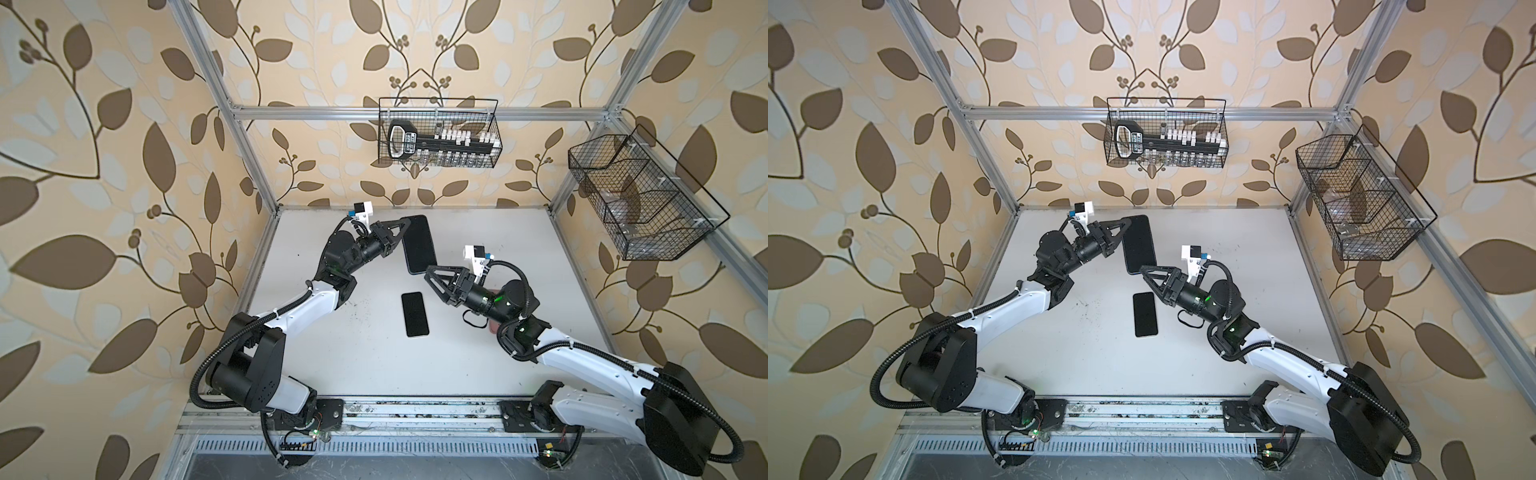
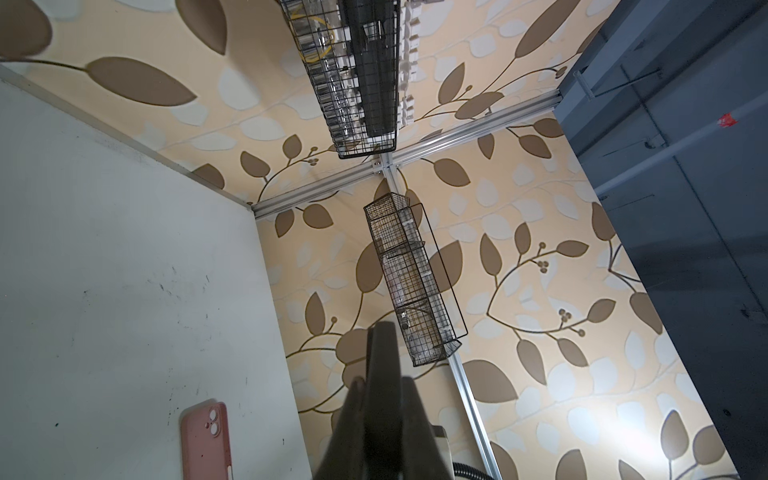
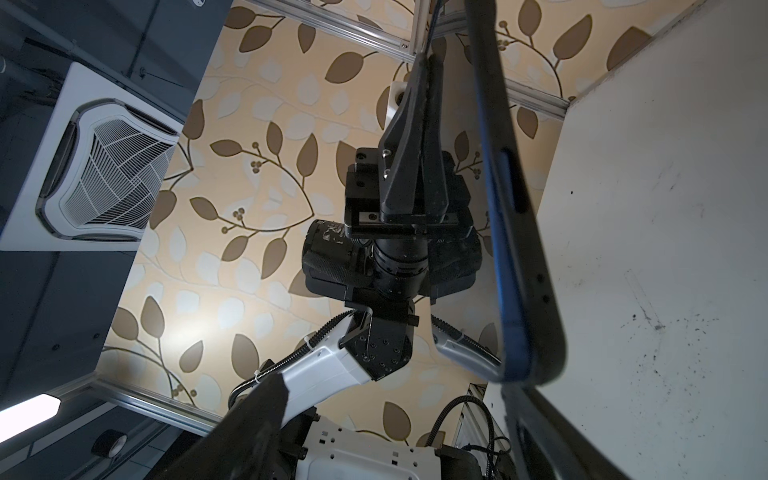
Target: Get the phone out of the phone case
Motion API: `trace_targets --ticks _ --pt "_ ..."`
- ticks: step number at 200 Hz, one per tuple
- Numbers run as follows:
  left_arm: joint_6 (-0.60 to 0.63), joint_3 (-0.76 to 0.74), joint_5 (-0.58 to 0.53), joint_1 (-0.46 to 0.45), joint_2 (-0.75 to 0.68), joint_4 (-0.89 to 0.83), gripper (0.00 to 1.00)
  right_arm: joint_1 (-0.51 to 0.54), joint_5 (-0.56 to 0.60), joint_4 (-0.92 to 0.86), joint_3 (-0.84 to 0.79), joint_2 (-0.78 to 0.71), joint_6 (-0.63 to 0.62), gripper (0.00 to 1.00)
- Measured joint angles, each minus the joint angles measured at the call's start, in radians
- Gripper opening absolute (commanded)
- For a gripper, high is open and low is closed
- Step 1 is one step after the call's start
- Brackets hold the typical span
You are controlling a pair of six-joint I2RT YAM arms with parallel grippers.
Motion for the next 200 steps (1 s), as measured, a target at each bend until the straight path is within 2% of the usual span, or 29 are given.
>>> trace_targets --ticks 200 --pt "-0.04 -0.024 -0.003 -0.013 0.025 0.047 0.0 -0.017 -0.011 0.028 0.018 0.005 -0.011 0.82"
